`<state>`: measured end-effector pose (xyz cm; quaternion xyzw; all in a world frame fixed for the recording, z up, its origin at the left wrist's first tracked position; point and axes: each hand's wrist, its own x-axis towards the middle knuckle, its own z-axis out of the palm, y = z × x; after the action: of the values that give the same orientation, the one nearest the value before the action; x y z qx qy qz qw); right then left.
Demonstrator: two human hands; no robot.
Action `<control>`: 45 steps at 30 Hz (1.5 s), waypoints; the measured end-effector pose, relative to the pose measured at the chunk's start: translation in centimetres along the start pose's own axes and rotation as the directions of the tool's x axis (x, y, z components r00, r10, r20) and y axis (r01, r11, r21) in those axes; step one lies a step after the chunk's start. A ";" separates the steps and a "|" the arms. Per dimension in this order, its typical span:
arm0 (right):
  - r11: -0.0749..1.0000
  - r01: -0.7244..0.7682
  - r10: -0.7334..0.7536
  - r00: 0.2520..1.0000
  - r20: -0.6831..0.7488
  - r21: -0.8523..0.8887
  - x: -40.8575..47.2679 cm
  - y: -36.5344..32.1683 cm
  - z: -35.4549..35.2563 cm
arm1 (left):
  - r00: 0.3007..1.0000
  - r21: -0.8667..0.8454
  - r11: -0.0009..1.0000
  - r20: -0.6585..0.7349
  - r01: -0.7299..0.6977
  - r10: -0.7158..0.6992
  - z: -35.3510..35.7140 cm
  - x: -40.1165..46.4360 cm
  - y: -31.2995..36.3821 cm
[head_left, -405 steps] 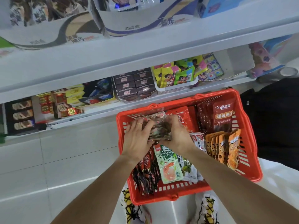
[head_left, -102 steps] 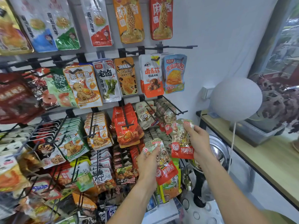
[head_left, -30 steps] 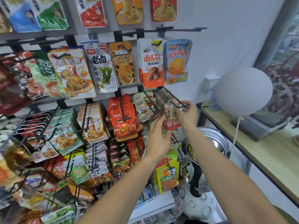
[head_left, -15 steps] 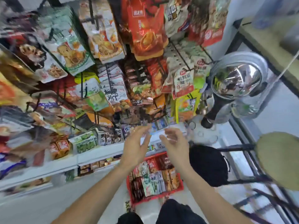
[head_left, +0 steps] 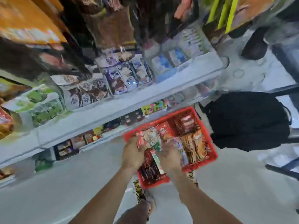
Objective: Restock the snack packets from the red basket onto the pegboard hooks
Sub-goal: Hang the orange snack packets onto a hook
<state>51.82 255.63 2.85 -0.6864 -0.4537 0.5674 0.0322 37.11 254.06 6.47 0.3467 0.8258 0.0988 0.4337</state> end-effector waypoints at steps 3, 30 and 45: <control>0.991 -0.018 0.016 1.000 -0.015 -0.132 7.3 2.8 3.9 | 0.994 0.019 0.995 0.050 0.101 -0.102 4.9 6.5 -4.3; 0.816 -0.214 0.147 0.975 0.164 0.537 8.0 3.2 0.7 | 0.968 -0.670 0.722 -0.019 0.173 -0.249 4.4 5.8 -6.3; 0.641 0.357 -0.330 0.927 -0.176 0.679 -30.1 -29.4 -32.1 | 0.873 -0.565 0.752 0.110 -0.339 0.475 -25.5 -27.9 32.4</control>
<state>62.19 268.12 53.23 -0.5334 -0.3258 0.6674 0.4049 43.55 263.14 54.97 0.3957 0.6089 0.3712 0.5787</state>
